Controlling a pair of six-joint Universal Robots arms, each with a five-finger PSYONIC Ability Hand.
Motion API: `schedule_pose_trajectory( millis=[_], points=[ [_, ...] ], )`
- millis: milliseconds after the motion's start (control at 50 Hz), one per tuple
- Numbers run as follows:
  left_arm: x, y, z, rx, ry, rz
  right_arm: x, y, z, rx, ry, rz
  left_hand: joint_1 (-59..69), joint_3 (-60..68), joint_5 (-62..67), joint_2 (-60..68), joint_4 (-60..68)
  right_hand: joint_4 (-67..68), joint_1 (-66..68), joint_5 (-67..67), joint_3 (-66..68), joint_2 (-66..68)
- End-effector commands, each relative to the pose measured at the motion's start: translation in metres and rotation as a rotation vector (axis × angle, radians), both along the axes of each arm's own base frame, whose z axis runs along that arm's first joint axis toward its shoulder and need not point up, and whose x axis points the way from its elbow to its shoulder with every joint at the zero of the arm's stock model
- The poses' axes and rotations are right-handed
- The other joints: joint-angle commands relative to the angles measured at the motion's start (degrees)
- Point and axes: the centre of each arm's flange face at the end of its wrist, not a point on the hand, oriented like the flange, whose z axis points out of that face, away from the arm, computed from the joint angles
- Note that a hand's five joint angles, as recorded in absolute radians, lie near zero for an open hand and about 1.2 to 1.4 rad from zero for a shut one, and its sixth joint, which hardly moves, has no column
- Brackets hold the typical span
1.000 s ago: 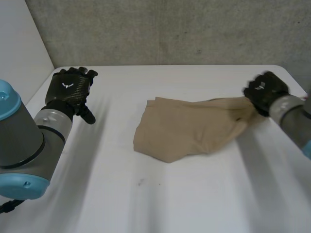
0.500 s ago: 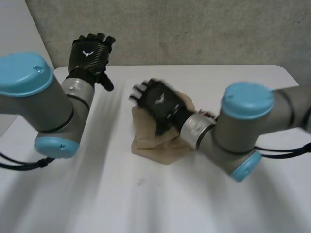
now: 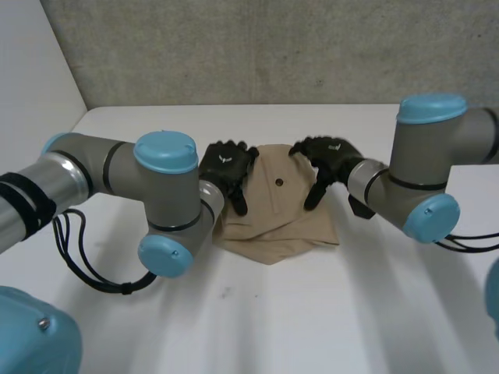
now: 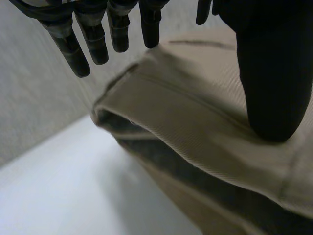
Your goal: Fold the shorts.
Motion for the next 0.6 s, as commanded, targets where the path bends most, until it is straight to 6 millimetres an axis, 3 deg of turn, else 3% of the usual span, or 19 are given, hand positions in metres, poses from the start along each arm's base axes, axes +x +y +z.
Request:
schedule_pose_trajectory(
  millis=[20, 280, 340, 440, 480, 520, 540, 600],
  points=[
    [0.012, -0.008, -0.022, 0.092, -0.085, 0.027, 0.001, -0.001, -0.041, 0.059, 0.13, 0.03, -0.9, -1.9, -2.08, -1.08, -1.33, -3.35, -1.59, -3.91, -2.23, -2.65],
    [0.021, -0.027, -0.038, -0.001, -0.267, 0.027, -0.008, -0.005, -0.053, -0.005, 0.27, 0.018, -1.41, -2.4, -2.58, -1.58, -1.83, -3.35, -1.59, -3.91, -2.23, -2.65],
    [0.02, -0.026, -0.04, -0.001, -0.271, 0.013, -0.008, -0.005, -0.05, -0.018, 0.268, 0.019, -1.45, -2.45, -2.63, -1.63, -1.88, -3.35, -1.59, -3.91, -2.23, -2.65],
    [0.013, -0.017, -0.033, -0.008, -0.257, -0.021, -0.005, -0.002, -0.021, -0.087, 0.228, 0.014, -1.45, -2.45, -2.63, -1.63, -1.88, -3.35, -1.59, -3.91, -2.23, -2.65],
    [0.009, -0.013, -0.013, -0.039, -0.226, -0.033, -0.005, -0.001, -0.005, -0.129, 0.21, 0.008, -1.45, -2.45, -2.63, -1.63, -1.88, -3.35, -1.59, -3.91, -2.23, -2.65],
    [0.008, -0.013, 0.007, -0.068, -0.192, -0.027, -0.006, -0.001, 0.025, -0.21, 0.166, -0.012, -1.45, -2.45, -2.63, -1.63, -1.88, -3.35, -1.59, -3.91, -2.23, -2.65],
    [0.011, -0.013, 0.032, -0.101, -0.149, -0.012, -0.006, -0.001, 0.035, -0.235, 0.148, -0.019, -1.45, -2.45, -2.63, -1.63, -1.88, -3.35, -1.59, -3.91, -2.23, -2.65],
    [0.018, -0.009, 0.076, -0.148, -0.061, 0.012, -0.013, 0.004, 0.079, -0.322, 0.061, -0.077, -1.45, -2.45, -2.63, -1.63, -1.88, -3.35, -1.59, -3.91, -2.23, -2.65]
  ],
)
